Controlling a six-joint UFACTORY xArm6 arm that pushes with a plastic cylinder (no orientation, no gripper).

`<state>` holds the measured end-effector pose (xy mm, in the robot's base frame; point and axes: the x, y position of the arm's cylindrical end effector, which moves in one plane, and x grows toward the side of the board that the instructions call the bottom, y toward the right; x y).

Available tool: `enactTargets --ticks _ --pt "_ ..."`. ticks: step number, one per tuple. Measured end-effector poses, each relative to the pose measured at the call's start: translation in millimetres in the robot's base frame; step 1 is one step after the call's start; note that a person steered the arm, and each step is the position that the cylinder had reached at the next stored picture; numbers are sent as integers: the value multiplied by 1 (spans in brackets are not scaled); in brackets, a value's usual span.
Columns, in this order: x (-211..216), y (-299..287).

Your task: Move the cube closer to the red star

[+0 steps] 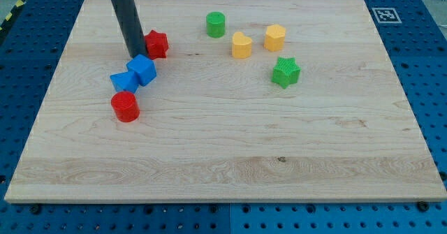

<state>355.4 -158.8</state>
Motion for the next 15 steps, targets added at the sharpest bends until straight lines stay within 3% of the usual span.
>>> enactTargets --ticks 3,5,7,8,10,12,15 --pt "-8 40" --pt "6 -12" --pt "107 -34" --pt "116 -34" --pt "110 -32" --pt "87 15" --pt "79 0"
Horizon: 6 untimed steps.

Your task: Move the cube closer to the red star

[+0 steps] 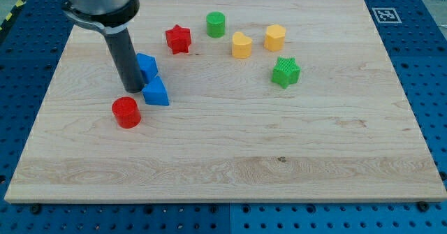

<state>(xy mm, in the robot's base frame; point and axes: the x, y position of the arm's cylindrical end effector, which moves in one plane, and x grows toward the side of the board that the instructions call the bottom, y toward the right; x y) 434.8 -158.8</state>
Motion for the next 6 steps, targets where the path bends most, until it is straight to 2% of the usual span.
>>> enactTargets --ticks 4,6 --pt "-48 -10" --pt "-48 2"
